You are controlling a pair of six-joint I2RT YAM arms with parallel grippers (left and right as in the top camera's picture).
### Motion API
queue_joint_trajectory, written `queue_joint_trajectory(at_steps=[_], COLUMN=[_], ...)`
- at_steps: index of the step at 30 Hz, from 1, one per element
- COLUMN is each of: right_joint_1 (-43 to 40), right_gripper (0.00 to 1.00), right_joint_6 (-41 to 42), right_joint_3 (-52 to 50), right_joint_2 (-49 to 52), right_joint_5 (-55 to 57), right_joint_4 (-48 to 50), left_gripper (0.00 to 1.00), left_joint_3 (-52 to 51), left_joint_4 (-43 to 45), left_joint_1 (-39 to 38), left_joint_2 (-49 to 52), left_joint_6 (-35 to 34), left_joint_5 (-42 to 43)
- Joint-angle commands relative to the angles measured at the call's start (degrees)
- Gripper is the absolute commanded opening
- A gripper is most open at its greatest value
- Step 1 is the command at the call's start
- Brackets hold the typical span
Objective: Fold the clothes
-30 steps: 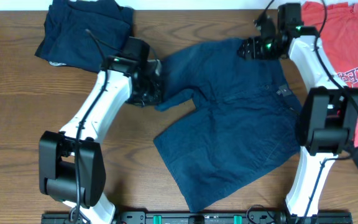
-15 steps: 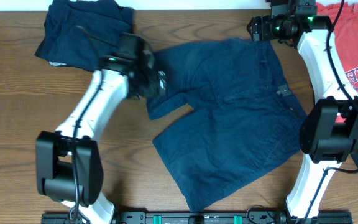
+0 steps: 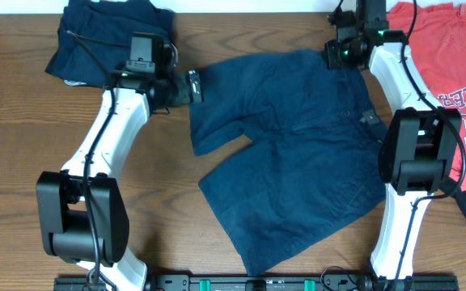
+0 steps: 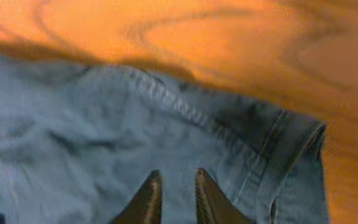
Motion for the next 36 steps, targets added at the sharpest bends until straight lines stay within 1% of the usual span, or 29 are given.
queue_joint_trajectory(at_steps=[1, 5, 8, 12, 15, 20, 24, 26, 29, 32, 34, 36], right_joint_1=[2.01, 4.26, 5.77, 6.47, 6.43, 6.36, 6.12, 5.75, 4.74, 3.56, 2.36, 0.98], right_gripper=[0.15, 0.14, 0.13, 0.12, 0.12, 0.16, 0.20, 0.27, 0.36, 0.42, 0.50, 0.53], right_joint_6=[-2.95, -4.79, -4.96, -5.57, -5.86, -5.97, -5.88, -4.85, -4.85, -4.52, -2.64, -1.36], right_joint_3=[0.35, 0.35, 0.33, 0.33, 0.33, 0.33, 0.33, 0.33, 0.35, 0.35, 0.37, 0.37], right_joint_2=[0.63, 1.70, 3.56, 5.27, 6.16, 7.72, 9.99, 11.56, 13.94, 16.11, 17.73, 18.51], right_joint_5=[0.22, 0.72, 3.15, 4.33, 4.66, 5.55, 6.51, 8.50, 8.55, 8.85, 10.05, 9.92], right_joint_4=[-1.22, -2.56, -2.78, -2.21, -1.86, 0.28, 4.52, 8.20, 13.11, 15.91, 17.57, 18.16], left_gripper=[0.98, 0.98, 0.98, 0.98, 0.98, 0.98, 0.98, 0.98, 0.98, 0.98, 0.98, 0.98], left_joint_3=[0.17, 0.17, 0.17, 0.17, 0.17, 0.15, 0.15, 0.15, 0.07, -0.31, -0.52, -0.55], left_joint_4=[-2.01, -3.26, -3.45, -3.45, -3.48, -3.56, -3.69, -4.02, -4.79, -4.96, -5.11, -5.38], left_joint_1=[0.09, 0.09, 0.09, 0.09, 0.09, 0.07, 0.07, 0.07, 0.07, 0.07, 0.07, 0.07], left_joint_2=[0.52, 0.52, 0.52, 0.52, 0.52, 0.52, 0.52, 0.52, 0.52, 0.52, 0.52, 0.52], left_joint_6=[0.76, 0.79, 0.83, 3.10, 3.19, 3.15, 3.15, 3.10, 2.93, 2.91, 2.89, 2.69], left_joint_5=[0.48, 0.50, 0.48, 0.48, 0.48, 0.52, 0.52, 0.55, 0.55, 0.59, 0.76, 0.76])
